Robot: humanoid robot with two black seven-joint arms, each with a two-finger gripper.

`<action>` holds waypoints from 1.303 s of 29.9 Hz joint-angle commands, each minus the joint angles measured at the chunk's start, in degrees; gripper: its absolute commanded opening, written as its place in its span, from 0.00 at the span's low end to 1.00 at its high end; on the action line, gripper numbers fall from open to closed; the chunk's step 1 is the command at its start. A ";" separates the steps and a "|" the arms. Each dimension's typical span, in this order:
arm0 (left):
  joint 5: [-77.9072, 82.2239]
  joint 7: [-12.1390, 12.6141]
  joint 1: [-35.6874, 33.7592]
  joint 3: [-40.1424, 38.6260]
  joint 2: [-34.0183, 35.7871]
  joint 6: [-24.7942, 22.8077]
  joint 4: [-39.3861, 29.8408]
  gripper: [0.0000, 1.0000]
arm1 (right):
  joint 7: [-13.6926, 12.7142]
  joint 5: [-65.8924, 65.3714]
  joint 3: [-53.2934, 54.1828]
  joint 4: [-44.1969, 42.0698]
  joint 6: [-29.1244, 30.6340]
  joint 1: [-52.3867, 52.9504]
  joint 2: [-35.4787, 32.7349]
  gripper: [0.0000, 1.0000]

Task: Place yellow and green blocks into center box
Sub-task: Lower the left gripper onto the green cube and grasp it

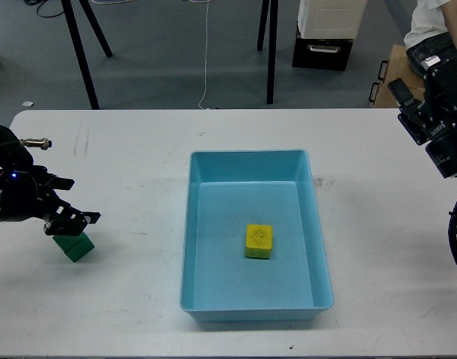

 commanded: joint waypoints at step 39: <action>1.78 0.01 -4.28 16.54 -6.76 0.00 12.13 0.37 | 0.27 0.09 0.56 1.02 -4.69 -4.34 0.95 0.98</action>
